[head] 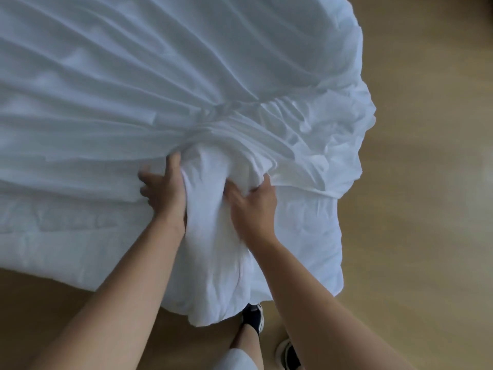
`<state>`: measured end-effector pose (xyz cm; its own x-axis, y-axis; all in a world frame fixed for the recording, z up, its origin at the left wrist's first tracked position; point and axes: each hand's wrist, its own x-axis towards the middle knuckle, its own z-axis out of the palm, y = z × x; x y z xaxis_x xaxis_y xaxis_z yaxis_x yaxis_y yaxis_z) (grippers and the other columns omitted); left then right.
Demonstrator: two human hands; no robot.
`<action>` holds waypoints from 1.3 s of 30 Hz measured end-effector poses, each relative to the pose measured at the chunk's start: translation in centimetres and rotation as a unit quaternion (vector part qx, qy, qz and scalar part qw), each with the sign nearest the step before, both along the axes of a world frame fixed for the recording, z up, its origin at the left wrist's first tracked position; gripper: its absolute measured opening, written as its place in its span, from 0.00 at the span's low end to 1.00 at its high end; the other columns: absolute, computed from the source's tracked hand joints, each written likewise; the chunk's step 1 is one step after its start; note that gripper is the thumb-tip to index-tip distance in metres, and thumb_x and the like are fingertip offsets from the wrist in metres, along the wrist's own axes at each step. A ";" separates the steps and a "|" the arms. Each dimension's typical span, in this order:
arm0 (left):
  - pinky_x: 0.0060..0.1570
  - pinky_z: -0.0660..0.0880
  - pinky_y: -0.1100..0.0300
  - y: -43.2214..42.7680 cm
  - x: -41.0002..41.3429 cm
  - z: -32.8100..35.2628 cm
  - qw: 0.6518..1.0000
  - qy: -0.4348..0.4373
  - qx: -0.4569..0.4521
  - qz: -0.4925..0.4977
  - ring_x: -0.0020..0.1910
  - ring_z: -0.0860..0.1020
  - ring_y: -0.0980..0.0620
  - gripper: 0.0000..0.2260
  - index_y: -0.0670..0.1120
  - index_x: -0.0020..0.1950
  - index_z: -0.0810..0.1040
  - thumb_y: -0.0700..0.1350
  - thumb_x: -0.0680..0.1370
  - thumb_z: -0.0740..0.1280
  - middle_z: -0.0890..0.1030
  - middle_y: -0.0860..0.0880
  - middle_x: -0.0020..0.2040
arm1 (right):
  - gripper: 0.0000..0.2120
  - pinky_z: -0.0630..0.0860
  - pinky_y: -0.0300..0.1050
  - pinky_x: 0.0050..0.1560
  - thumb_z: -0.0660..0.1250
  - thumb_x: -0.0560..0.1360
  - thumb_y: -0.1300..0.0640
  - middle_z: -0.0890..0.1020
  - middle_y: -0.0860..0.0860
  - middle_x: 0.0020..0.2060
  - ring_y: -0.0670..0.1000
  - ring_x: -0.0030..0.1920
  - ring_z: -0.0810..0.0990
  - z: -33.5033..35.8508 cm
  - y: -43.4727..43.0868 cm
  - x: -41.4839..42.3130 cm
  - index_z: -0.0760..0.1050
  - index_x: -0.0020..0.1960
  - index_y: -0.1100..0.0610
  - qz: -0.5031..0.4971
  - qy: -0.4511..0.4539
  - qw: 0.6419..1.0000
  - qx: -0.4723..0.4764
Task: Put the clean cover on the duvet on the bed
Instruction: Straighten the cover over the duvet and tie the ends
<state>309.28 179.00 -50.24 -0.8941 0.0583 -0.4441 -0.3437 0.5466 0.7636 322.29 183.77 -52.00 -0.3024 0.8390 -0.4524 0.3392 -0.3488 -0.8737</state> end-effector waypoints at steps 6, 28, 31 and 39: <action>0.64 0.59 0.54 -8.1 4.4 1.6 0.866 0.209 -0.108 -0.441 0.80 0.47 0.45 0.54 0.66 0.80 0.44 0.54 0.64 0.75 0.41 0.53 0.82 | 0.12 0.75 0.43 0.40 0.68 0.76 0.48 0.82 0.44 0.34 0.48 0.38 0.81 3.2 1.3 -5.2 0.78 0.40 0.55 0.100 -0.004 0.993 0.063; 0.69 0.58 0.28 10.3 -4.7 1.9 0.860 0.302 -0.285 -0.297 0.66 0.70 0.32 0.24 0.51 0.66 0.81 0.41 0.70 0.70 0.71 0.37 0.70 | 0.09 0.83 0.53 0.39 0.61 0.77 0.55 0.79 0.54 0.41 0.58 0.41 0.79 6.4 21.7 -1.3 0.75 0.40 0.56 -0.107 -0.181 0.969 -0.126; 0.63 0.66 0.38 11.4 -3.4 2.8 0.851 0.316 -0.308 -0.285 0.54 0.74 0.36 0.19 0.49 0.58 0.84 0.43 0.68 0.71 0.76 0.39 0.57 | 0.07 0.81 0.45 0.30 0.64 0.76 0.55 0.79 0.54 0.39 0.57 0.33 0.81 8.1 24.4 -0.5 0.77 0.45 0.58 0.098 -0.232 0.950 -0.184; 0.69 0.63 0.35 13.1 -1.1 6.4 0.865 0.091 -0.117 -0.480 0.69 0.67 0.44 0.36 0.57 0.73 0.65 0.63 0.69 0.74 0.65 0.52 0.69 | 0.11 0.66 0.39 0.24 0.62 0.74 0.57 0.75 0.53 0.22 0.52 0.20 0.70 11.4 24.9 -2.9 0.76 0.34 0.58 0.264 -0.181 0.928 -0.190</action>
<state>308.16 192.13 -43.88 -0.5407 0.7396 -0.4007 0.4681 0.6604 0.5871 319.38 208.72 -40.59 -0.3966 0.3760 -0.8375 0.7973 -0.3110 -0.5172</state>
